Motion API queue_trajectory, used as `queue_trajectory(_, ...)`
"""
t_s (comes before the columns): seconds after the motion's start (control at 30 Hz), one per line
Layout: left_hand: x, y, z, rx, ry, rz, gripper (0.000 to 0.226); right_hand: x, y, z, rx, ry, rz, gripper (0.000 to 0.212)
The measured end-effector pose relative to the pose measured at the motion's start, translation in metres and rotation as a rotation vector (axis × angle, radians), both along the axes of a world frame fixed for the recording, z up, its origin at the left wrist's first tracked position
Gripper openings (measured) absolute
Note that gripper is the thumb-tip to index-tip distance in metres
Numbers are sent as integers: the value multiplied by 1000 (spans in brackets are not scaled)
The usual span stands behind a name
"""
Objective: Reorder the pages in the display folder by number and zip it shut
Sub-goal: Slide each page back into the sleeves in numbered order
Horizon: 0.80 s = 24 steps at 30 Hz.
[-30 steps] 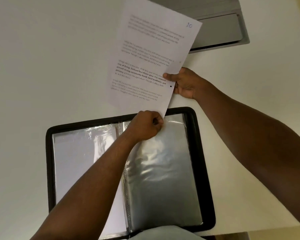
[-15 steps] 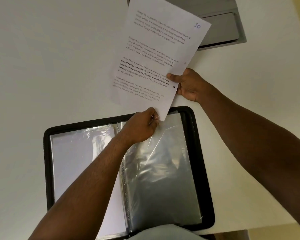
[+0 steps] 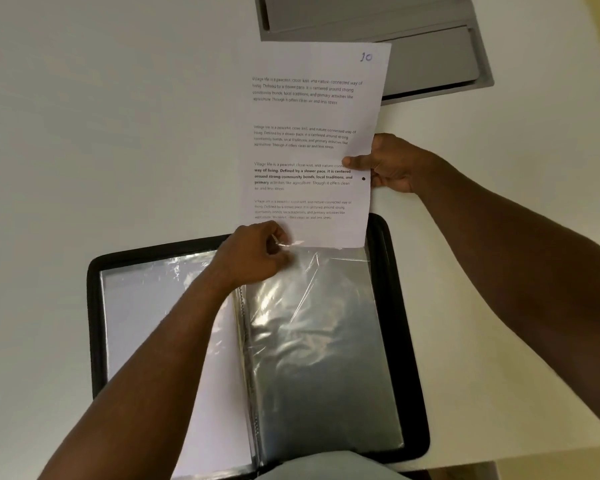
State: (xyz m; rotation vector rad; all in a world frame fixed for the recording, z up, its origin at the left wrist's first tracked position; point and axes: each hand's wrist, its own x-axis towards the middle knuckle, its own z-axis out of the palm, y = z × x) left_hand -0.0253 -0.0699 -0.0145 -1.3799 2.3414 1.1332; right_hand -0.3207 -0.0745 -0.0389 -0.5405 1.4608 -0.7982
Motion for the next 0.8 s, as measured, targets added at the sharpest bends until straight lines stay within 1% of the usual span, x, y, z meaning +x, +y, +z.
queue_trajectory(0.1,12,-6,-3,30,-2,20,6,4,0,-2,-29,-63,-44,76)
queue_trajectory(0.13,13,-7,-3,45,11,27,3,7,-1,-3,-32,-84,-47,82)
queue_trajectory(0.17,12,-7,-2,55,19,34,3,10,-1,-4,-33,-96,-35,85)
queue_trajectory(0.23,9,-6,-1,56,29,46,5,17,-2,-6,-26,-101,10,81)
queue_trajectory(0.3,6,-5,0,45,40,40,11,20,-3,-7,-14,-87,44,66)
queue_trajectory(0.37,7,-4,0,34,40,38,6,17,-5,-7,5,-61,59,50)
queue_trajectory(0.4,8,-4,1,30,41,44,3,14,-5,-6,15,-51,62,48)
queue_trajectory(0.43,10,-5,1,30,40,53,3,11,-6,-5,24,-46,65,53)
queue_trajectory(0.53,17,-6,3,42,31,69,10,3,-6,-3,38,-35,65,82)
queue_trajectory(0.57,20,-7,4,39,26,69,12,1,-6,-3,36,-43,64,87)
queue_trajectory(0.63,25,-10,5,29,23,71,15,-1,-7,-3,30,-73,72,88)
queue_trajectory(0.8,29,-13,4,35,32,121,8,-1,-7,-4,35,-60,126,91)
